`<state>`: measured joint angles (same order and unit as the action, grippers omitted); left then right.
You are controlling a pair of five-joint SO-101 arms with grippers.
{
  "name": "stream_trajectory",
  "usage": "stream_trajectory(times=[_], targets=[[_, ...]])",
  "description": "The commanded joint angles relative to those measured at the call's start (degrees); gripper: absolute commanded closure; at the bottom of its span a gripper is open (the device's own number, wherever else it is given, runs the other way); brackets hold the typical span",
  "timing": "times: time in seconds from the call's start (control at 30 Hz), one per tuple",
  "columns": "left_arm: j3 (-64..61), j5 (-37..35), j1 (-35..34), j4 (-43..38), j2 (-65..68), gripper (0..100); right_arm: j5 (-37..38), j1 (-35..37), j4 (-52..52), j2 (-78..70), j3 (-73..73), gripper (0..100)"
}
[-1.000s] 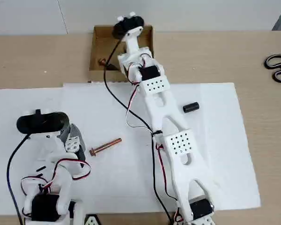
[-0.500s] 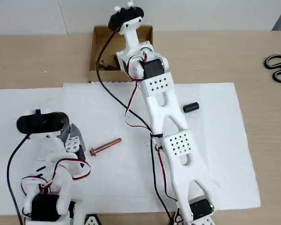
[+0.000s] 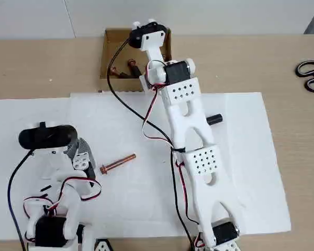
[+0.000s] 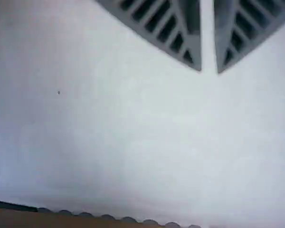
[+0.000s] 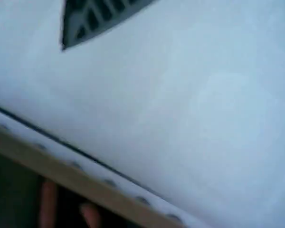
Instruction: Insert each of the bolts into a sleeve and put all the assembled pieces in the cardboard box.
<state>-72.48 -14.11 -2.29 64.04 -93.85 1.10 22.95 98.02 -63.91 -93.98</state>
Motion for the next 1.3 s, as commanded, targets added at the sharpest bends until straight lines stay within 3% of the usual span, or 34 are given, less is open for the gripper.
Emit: stream_trajectory(times=[0.0, 0.17, 0.47, 0.63, 0.8, 1.27], targets=[[0.48, 0.44, -0.26, 0.26, -0.44, 99, -0.97, -1.63, 0.92, 4.7, -2.02, 81.2], [0.48, 0.53, -0.26, 0.26, -0.44, 99, -0.97, -4.7, 1.27, 9.45, 5.36, 81.2], [0.48, 0.53, -0.26, 0.18, -0.44, 99, 0.26, -12.09, 0.31, 31.08, 41.58, 81.2], [0.48, 0.35, -0.26, 0.18, -0.44, 99, 9.85, -16.13, 0.31, 36.35, 53.19, 81.1], [0.48, 0.18, -0.35, 0.18, -0.44, 99, 18.29, -21.32, 0.13, 36.7, 54.24, 81.1], [0.92, 0.53, -0.35, 0.09, -0.44, 99, 56.44, -24.84, -0.13, 32.92, 54.51, 81.1]])
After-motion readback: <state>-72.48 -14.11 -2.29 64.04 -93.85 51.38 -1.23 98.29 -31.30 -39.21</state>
